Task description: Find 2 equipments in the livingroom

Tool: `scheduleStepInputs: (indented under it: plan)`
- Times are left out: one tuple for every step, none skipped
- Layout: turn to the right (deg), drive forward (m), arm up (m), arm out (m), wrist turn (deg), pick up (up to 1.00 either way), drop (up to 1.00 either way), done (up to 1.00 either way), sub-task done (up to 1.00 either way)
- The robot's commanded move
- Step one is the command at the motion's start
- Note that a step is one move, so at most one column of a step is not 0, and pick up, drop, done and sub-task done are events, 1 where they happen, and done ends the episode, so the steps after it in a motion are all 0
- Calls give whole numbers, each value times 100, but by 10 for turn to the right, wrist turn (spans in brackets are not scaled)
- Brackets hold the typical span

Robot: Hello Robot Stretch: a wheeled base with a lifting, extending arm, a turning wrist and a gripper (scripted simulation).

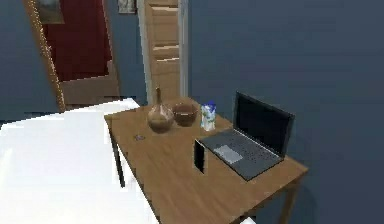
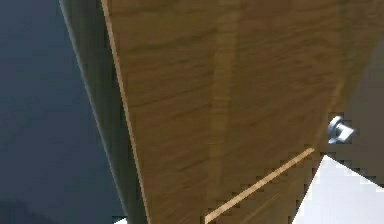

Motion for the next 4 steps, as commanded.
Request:
scheduleStepInputs:
  plan:
    - [-450, 0, 0, 0, 0, 0, 0, 0, 0]
    - [-450, 0, 0, 0, 0, 0, 0, 0, 0]
    - [-300, 0, 0, 0, 0, 0, 0, 0, 0]
    - [-30, 0, 0, 0, 0, 0, 0, 0, 0]
